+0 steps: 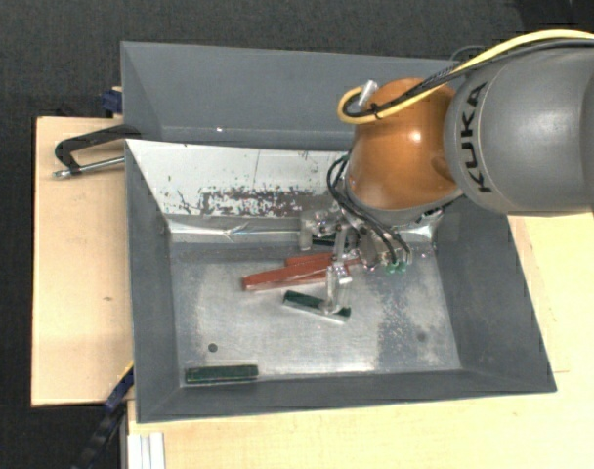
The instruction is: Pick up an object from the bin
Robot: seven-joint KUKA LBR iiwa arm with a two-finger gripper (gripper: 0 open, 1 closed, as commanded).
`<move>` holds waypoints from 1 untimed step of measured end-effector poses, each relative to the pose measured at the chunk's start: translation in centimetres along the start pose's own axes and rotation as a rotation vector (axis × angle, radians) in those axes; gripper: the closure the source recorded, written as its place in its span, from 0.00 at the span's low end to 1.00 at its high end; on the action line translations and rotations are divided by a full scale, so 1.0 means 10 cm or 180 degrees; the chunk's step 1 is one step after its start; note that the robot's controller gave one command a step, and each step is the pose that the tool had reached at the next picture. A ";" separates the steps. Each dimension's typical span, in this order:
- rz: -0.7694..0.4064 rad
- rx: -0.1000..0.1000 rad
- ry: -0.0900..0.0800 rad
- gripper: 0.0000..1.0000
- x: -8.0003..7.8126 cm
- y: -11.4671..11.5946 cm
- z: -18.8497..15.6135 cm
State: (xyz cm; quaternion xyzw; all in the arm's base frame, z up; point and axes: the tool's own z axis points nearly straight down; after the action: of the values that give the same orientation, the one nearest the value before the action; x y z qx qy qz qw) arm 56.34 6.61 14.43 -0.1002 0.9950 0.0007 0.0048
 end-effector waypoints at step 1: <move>0.0210 -0.0002 0.0015 1.00 -0.21 0.01 0.54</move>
Offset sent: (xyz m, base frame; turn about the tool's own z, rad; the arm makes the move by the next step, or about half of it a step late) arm 0.0000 0.0000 0.0000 0.0000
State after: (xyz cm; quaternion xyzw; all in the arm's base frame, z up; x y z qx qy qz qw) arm 58.43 7.17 9.01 -0.0674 0.9977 0.0010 0.0024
